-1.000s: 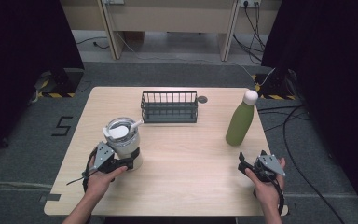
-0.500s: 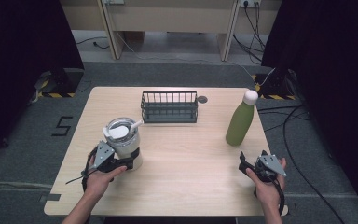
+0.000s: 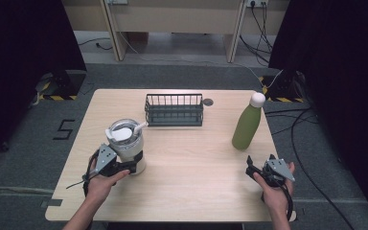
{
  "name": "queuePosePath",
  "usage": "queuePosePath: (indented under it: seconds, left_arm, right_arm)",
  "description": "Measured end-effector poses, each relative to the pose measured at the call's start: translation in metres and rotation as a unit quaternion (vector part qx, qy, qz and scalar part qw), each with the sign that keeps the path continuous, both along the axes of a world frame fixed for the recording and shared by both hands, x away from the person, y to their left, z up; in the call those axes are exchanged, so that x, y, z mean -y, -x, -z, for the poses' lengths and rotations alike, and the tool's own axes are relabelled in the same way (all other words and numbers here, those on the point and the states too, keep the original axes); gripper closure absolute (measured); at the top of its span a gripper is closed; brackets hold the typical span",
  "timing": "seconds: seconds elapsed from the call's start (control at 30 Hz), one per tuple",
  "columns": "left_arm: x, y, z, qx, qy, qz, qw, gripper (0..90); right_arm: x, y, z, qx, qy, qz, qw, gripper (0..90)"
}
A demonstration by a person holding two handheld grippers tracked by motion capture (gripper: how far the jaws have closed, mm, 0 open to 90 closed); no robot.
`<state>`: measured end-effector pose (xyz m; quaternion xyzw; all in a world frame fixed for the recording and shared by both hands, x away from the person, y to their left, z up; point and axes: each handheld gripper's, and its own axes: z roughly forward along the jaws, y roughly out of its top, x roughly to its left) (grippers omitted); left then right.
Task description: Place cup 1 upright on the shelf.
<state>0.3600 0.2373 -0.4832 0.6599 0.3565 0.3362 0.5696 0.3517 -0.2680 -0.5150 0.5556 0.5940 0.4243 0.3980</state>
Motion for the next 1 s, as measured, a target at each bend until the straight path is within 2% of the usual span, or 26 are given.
queuePosePath:
  seconds: [0.27, 1.0]
  left_arm:
    - [0.002, 0.000, -0.007, 0.010, -0.007, 0.003, 0.9999, 9.0]
    - [0.013, -0.012, -0.023, 0.025, -0.003, 0.006, 0.9997, 9.0]
  right_arm:
    - [0.000, 0.000, 0.000, 0.000, -0.001, 0.001, 1.0000, 15.5]
    - [-0.001, 0.001, 0.001, 0.003, 0.006, -0.006, 1.0000, 14.7]
